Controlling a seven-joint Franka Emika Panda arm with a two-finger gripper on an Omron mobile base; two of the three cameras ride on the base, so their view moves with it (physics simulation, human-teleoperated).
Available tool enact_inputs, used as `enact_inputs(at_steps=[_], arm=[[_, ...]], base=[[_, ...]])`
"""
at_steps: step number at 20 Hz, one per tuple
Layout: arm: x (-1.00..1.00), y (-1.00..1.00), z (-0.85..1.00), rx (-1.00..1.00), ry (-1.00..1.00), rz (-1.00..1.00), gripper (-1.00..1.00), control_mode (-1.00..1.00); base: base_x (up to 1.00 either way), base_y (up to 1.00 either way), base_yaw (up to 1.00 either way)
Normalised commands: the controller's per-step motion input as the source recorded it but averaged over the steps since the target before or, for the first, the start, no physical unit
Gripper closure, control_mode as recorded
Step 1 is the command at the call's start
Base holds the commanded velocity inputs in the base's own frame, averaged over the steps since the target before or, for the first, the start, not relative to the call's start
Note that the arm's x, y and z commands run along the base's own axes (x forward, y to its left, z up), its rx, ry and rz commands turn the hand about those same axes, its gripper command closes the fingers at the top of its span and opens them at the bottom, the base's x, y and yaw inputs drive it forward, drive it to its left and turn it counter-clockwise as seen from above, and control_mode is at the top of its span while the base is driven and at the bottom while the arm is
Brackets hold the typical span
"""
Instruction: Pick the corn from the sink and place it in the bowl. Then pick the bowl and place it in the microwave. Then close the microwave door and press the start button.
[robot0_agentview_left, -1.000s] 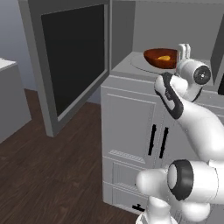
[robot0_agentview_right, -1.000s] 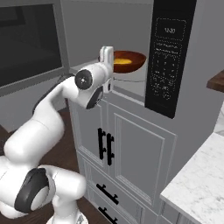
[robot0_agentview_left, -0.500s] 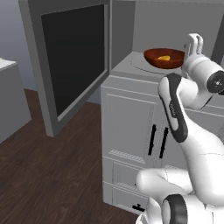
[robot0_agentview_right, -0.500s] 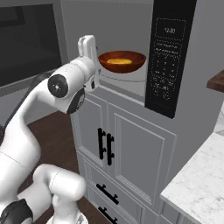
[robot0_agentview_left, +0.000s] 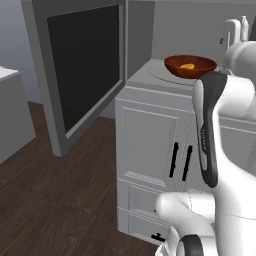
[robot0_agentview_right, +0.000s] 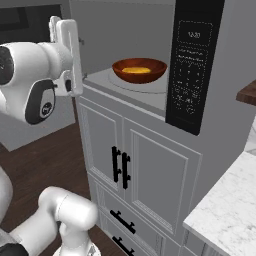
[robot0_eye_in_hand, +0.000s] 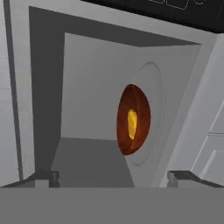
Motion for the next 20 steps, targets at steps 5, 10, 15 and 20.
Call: enact_inputs(at_steps=[5, 10, 15, 20], arm=[[-1.00, 0.43, -0.02, 0.01, -0.11, -0.01, -1.00, -1.00], [-1.00, 0.49, -0.08, 0.10, -0.11, -0.03, -1.00, -1.00], [-1.00, 0.66, -0.14, 0.11, -0.09, -0.12, -1.00, -1.00], [-0.98, 0.85, -0.07, 0.03, -0.16, -0.19, -1.00, -1.00]], base=[[0.00, 0.00, 0.00], [0.00, 0.00, 0.00], [0.00, 0.00, 0.00], [0.00, 0.00, 0.00]])
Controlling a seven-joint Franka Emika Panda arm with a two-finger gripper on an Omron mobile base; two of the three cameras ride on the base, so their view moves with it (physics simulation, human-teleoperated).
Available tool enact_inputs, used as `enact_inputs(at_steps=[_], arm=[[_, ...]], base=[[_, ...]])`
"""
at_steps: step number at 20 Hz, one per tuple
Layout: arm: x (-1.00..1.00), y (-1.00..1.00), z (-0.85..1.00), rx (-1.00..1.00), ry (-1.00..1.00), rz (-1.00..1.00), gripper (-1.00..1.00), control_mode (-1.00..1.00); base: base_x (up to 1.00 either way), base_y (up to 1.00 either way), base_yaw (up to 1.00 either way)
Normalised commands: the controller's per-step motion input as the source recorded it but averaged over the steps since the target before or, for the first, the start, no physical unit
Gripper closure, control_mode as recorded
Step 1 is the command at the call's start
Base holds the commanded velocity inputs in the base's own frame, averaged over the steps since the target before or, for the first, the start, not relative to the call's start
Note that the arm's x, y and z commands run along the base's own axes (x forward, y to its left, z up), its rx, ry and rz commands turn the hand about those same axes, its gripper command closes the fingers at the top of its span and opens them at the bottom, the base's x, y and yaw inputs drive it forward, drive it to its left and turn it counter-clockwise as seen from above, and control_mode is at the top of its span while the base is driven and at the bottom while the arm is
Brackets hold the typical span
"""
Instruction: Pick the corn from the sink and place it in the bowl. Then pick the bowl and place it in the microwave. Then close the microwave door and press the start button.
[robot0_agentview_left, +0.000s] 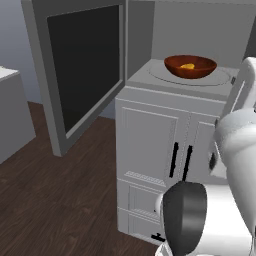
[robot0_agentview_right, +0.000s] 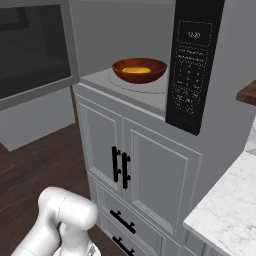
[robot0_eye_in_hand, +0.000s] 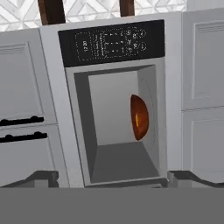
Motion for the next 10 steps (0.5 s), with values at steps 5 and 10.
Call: enact_inputs(at_steps=[5, 10], arm=[[-0.67, 0.89, -0.23, 0.00, -0.08, -0.18, -1.00, -1.00], [0.04, 0.88, -0.90, 0.01, -0.04, -0.11, -1.00, -1.00]], base=[[0.00, 0.00, 0.00], [0.00, 0.00, 0.00]])
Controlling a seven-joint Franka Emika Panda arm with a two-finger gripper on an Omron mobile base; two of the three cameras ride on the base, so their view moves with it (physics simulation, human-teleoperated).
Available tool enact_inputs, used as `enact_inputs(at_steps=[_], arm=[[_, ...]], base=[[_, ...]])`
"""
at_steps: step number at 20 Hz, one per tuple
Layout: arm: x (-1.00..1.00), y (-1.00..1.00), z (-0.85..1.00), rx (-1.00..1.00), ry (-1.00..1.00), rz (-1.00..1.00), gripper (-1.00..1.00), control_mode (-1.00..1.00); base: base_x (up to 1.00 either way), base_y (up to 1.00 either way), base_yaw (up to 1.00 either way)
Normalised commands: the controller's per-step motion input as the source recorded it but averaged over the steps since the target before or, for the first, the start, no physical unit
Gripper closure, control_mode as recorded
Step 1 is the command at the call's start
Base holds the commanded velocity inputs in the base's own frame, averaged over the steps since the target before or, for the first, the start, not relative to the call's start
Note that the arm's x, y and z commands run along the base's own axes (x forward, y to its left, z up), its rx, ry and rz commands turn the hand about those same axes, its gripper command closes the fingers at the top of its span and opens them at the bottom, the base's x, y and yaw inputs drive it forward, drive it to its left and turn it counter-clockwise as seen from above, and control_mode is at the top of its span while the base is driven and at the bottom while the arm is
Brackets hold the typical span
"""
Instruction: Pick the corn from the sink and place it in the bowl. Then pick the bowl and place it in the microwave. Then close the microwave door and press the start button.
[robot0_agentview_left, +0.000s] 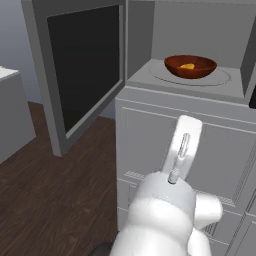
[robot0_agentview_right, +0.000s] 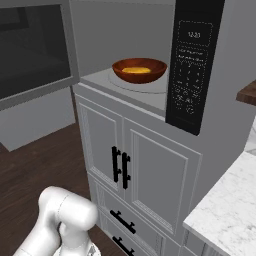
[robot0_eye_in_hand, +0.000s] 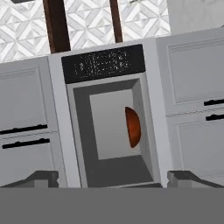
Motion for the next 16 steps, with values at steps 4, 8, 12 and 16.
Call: enact_inputs(at_steps=[4, 8, 12, 16], arm=[[0.12, 0.85, -0.84, 0.02, -0.04, -0.05, -1.00, -1.00], [0.40, 0.95, -0.74, 0.00, -0.01, -0.02, -1.00, -1.00], [0.64, 0.79, -0.59, -0.01, -0.01, 0.00, -1.00, -1.00], [0.86, 0.67, -0.46, -0.01, 0.00, 0.00, -1.00, -1.00]], base=[[0.00, 0.00, 0.00], [0.00, 0.00, 0.00], [0.00, 0.00, 0.00], [0.00, 0.00, 0.00]])
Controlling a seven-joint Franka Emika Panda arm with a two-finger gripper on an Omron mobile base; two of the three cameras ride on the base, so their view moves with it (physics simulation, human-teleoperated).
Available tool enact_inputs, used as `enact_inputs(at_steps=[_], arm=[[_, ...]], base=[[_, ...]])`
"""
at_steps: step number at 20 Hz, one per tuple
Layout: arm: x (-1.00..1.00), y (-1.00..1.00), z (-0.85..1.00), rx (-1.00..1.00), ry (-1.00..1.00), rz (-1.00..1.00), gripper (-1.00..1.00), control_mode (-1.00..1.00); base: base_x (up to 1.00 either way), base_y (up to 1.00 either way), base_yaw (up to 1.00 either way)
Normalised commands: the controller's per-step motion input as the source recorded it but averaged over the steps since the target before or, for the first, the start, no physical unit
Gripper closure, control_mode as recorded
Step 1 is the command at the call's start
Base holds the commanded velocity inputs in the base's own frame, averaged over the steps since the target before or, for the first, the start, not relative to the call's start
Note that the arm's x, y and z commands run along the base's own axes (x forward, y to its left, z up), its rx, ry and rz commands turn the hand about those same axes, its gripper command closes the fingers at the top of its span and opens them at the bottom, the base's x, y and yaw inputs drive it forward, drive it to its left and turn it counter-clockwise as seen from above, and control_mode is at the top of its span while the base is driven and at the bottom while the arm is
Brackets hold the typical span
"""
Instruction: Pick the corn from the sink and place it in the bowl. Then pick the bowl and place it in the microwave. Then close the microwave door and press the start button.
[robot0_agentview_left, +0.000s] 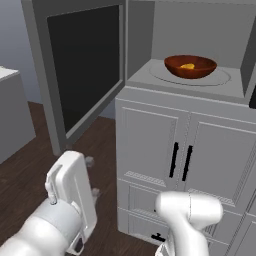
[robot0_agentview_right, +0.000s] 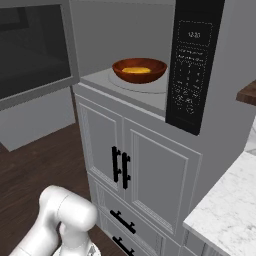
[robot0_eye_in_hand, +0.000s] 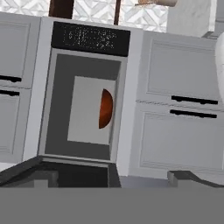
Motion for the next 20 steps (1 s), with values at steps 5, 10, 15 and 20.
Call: enact_inputs(at_steps=[5, 10, 15, 20], arm=[[0.83, 0.85, -0.36, 0.00, 0.00, 0.00, -1.00, -1.00], [0.94, 0.99, -0.38, 0.00, 0.00, 0.00, -1.00, -1.00], [0.94, 1.00, -0.54, 0.02, 0.03, 0.00, -1.00, -1.00], [0.72, 0.72, -0.19, 0.01, 0.00, -0.04, -1.00, -1.00]], base=[[0.00, 0.00, 0.00], [0.00, 0.00, 0.00], [0.00, 0.00, 0.00], [0.00, 0.00, 0.00]])
